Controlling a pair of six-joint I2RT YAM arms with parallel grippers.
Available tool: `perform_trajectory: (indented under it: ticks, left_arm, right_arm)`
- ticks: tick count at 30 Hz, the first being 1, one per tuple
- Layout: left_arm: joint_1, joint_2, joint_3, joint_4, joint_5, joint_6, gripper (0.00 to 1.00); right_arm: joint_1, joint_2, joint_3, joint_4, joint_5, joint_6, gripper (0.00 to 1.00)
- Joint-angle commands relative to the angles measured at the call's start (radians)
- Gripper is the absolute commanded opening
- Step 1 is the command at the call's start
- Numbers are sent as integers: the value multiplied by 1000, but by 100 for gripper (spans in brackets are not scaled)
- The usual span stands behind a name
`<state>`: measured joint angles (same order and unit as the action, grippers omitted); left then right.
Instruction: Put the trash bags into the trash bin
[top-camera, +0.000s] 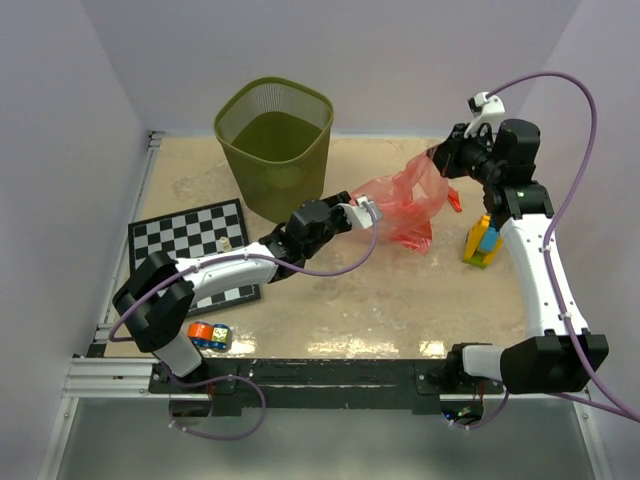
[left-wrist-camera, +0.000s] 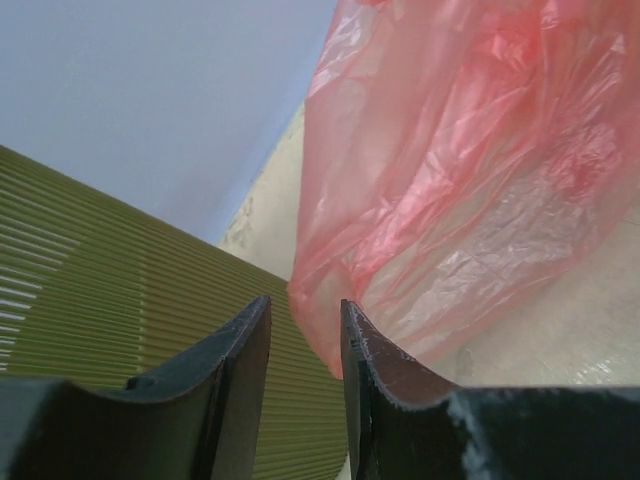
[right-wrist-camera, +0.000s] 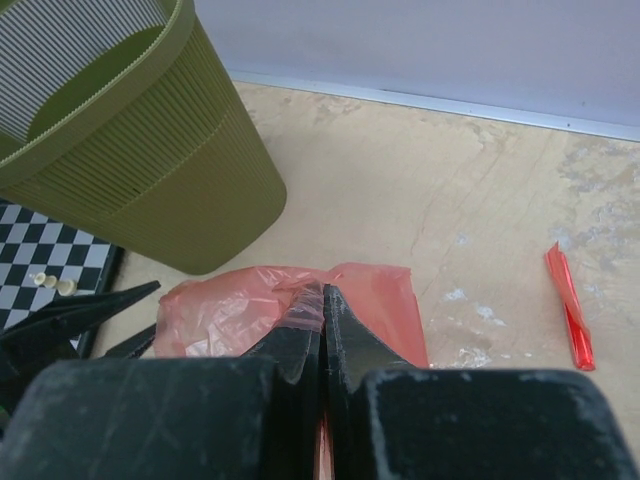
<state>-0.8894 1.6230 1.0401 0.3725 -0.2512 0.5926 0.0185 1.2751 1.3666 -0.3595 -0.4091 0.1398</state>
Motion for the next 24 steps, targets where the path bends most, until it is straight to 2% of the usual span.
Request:
perform_trajectory:
  ticks: [1,3,6,10,11,20,24]
  left_arm:
    - [27,-8,-31,198,12,55,39]
    - [38,-11,-44,252,38,75,39]
    - [58,-11,-42,221,169,92,41]
    - [84,-6,18,51,444,81,40]
    - [84,1,38,5,476,75,39]
    - [87,61,100,-106,561,75,30]
    - [90,40,69,-124,605,96,31]
  right_arm:
    - [-5,-31,-4,2,-7,-49,0]
    - [-5,-34,-14,-4,-7,-74,0]
    - [-5,-43,-26,-9,-4,-86,0]
    - [-5,-56,-31,-9,-4,-82,0]
    - [-5,-57,-31,-9,-4,-82,0]
    - [-15,-74,-47,-7,0,-77,0]
    - [-15,-71,-49,-6,-10,-62,0]
